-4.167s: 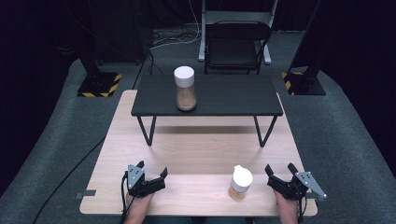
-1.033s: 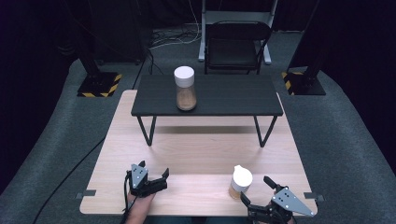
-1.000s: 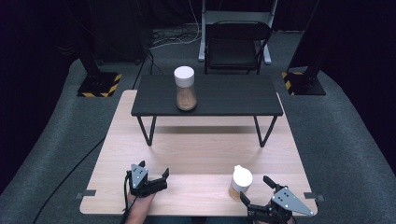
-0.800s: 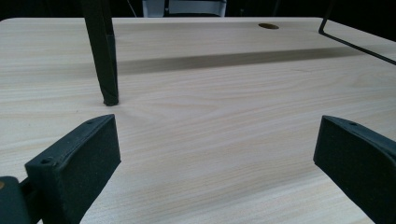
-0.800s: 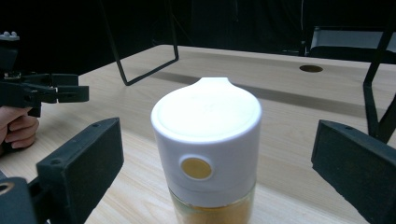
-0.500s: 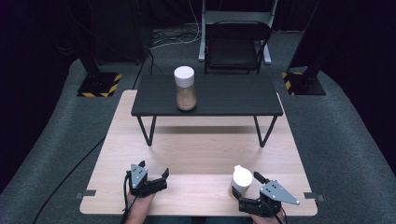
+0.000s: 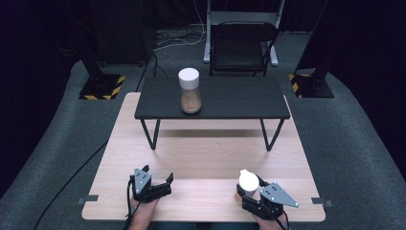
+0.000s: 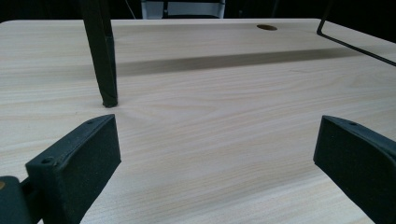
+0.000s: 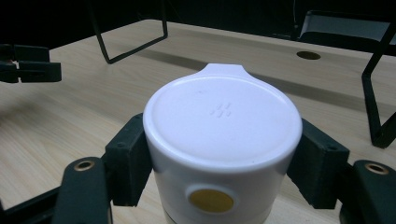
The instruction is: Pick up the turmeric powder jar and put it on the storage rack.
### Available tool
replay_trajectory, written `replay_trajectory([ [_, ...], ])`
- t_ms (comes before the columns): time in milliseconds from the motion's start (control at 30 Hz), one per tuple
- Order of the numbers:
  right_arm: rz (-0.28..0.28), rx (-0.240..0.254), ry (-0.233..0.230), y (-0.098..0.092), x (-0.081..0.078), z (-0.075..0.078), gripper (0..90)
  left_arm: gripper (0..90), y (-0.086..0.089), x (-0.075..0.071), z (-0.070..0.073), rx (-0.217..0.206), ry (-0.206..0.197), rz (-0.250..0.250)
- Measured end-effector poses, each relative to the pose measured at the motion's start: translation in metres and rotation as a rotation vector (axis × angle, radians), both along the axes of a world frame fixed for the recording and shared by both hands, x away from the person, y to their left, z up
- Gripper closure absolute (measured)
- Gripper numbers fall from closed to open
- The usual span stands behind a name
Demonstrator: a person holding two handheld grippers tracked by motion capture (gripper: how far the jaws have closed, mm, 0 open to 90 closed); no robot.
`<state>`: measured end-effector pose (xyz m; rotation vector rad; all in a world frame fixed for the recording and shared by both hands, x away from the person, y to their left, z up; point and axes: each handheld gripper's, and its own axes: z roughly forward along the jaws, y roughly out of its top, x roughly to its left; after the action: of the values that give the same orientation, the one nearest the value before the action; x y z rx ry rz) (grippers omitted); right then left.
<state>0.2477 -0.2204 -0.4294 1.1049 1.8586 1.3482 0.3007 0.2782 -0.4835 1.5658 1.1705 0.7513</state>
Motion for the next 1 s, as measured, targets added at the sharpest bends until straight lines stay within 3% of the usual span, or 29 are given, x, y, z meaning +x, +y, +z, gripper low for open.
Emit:
replay_trajectory([
  [167, 0.003, 0.01, 0.02, -0.003, 0.005, 0.004, 29.8, 0.3, -0.005, 0.0, 0.002, 0.031, 0.002, 0.0],
  [400, 0.008, 0.005, 0.01, -0.002, 0.008, 0.015, 29.7, 0.2, -0.004, 0.0, 0.001, 0.023, -0.002, 0.006],
  [1000, 0.066, -0.03, -0.059, 0.008, 0.024, 0.086, 29.8, 0.3, -0.005, 0.0, 0.002, 0.03, 0.001, 0.001],
])
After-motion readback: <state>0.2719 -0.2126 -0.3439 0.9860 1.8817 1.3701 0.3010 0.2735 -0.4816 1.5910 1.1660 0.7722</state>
